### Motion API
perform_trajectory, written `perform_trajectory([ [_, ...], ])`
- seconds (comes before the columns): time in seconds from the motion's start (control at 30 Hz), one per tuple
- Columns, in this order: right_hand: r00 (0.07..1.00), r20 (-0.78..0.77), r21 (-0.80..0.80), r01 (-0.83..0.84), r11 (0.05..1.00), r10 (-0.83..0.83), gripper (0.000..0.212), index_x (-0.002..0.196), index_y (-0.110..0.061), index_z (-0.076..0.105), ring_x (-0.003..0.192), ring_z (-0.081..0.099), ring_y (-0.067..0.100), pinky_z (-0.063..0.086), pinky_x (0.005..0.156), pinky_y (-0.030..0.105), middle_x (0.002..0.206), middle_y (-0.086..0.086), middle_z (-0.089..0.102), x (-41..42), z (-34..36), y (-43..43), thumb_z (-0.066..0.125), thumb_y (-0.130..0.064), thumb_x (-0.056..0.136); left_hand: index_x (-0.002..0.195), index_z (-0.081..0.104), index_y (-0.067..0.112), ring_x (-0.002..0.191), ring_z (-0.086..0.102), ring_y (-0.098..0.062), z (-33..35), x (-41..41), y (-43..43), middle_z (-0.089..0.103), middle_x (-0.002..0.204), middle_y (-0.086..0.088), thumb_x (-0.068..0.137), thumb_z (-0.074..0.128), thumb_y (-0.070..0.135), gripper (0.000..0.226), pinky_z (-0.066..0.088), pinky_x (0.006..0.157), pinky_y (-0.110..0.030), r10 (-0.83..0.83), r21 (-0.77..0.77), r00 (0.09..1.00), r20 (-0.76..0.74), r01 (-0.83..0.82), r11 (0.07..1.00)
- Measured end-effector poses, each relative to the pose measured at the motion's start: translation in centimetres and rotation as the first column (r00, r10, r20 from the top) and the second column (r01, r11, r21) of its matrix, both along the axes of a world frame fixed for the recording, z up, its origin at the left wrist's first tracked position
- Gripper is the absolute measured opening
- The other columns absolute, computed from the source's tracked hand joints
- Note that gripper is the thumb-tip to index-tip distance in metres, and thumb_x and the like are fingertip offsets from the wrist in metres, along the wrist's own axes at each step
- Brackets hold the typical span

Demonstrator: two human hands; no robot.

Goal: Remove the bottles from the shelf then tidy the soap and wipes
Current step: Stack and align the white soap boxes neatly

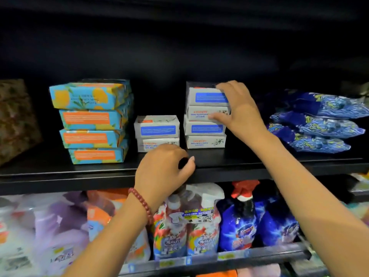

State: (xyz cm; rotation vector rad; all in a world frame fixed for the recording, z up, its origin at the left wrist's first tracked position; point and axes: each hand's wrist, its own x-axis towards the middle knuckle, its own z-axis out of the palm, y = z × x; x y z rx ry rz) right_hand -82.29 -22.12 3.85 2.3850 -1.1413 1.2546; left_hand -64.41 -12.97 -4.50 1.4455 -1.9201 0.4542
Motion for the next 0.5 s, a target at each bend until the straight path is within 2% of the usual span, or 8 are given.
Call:
perform_trajectory([
  [0.1,0.998,0.056,-0.105,0.011,0.994,-0.005,0.049,0.114,-0.01,0.053,0.108,0.039,0.016,0.035,0.085,0.025,0.114,0.005,0.051,0.3,-0.3,0.4,0.077,-0.021,0.073,0.078,0.073,0.02,0.07,0.061,-0.011,0.0,-0.1,0.1,0.067,0.074,0.008,0.084,0.036,0.051,0.049,0.041,0.053,-0.023,-0.014,-0.008,0.999,-0.033,0.014,1.0],
  [0.2,0.999,0.043,-0.342,0.046,0.939,-0.033,0.034,0.104,-0.006,0.059,0.096,0.048,0.024,0.044,0.076,0.035,0.101,0.01,0.059,0.0,-0.3,0.8,0.072,-0.01,0.073,0.078,0.073,0.022,0.068,0.062,-0.008,-0.1,0.1,0.3,0.069,0.073,0.01,0.084,0.042,0.051,0.043,0.046,0.054,-0.024,-0.031,-0.08,0.996,-0.084,0.024,0.996],
  [0.27,0.999,0.047,-0.479,0.025,0.878,-0.003,0.03,0.099,-0.002,0.061,0.091,0.049,0.025,0.043,0.075,0.035,0.095,0.012,0.061,-0.7,-0.6,1.6,0.07,-0.001,0.071,0.074,0.074,0.021,0.065,0.063,-0.001,0.3,0.1,0.6,0.069,0.068,0.012,0.084,0.053,0.047,0.035,0.048,0.057,-0.022,-0.14,-0.165,0.93,-0.339,0.087,0.982],
  [0.3,0.998,0.049,-0.531,-0.005,0.847,0.037,0.028,0.097,0.0,0.062,0.09,0.051,0.026,0.043,0.076,0.036,0.094,0.013,0.061,-1.1,-1.0,2.1,0.068,0.003,0.071,0.073,0.074,0.018,0.063,0.063,0.0,1.0,-0.1,0.9,0.07,0.067,0.011,0.085,0.06,0.045,0.032,0.049,0.058,-0.019,-0.219,-0.194,0.816,-0.534,0.134,0.972],
  [0.33,0.995,0.043,-0.579,-0.048,0.814,0.089,0.025,0.096,0.002,0.063,0.091,0.053,0.028,0.045,0.078,0.038,0.094,0.015,0.063,-1.5,-1.4,2.8,0.068,0.006,0.072,0.074,0.073,0.015,0.061,0.065,-0.002,2.1,-0.3,1.3,0.071,0.066,0.006,0.084,0.064,0.045,0.033,0.049,0.057,-0.017,-0.267,-0.185,0.631,-0.729,0.194,0.963],
  [0.4,0.986,0.004,-0.653,-0.123,0.748,0.166,0.023,0.098,0.002,0.062,0.095,0.057,0.031,0.048,0.082,0.041,0.096,0.018,0.064,-1.9,-2.1,4.0,0.066,0.006,0.076,0.081,0.07,0.011,0.056,0.066,-0.01,4.6,-0.9,1.8,0.071,0.063,-0.005,0.071,0.059,0.053,0.045,0.05,0.052,-0.017,-0.172,-0.068,0.254,-0.952,0.372,0.926],
  [0.43,0.982,-0.018,-0.68,-0.152,0.718,0.19,0.024,0.1,0.001,0.06,0.095,0.058,0.031,0.049,0.082,0.042,0.096,0.018,0.065,-1.8,-2.2,4.4,0.066,0.005,0.077,0.084,0.068,0.01,0.054,0.066,-0.012,5.7,-1.2,1.9,0.07,0.061,-0.007,0.064,0.056,0.058,0.054,0.05,0.05,-0.018,-0.091,-0.003,0.166,-0.982,0.469,0.883],
  [0.5,0.973,-0.05,-0.716,-0.192,0.671,0.226,0.022,0.1,-0.002,0.058,0.092,0.061,0.031,0.051,0.08,0.04,0.093,0.019,0.067,-1.2,-2.1,4.8,0.067,0.002,0.08,0.092,0.067,0.008,0.055,0.065,-0.012,7.2,-1.9,2.1,0.069,0.061,-0.003,0.061,0.057,0.058,0.06,0.049,0.049,-0.019,-0.05,0.036,0.125,-0.991,0.606,0.795],
])
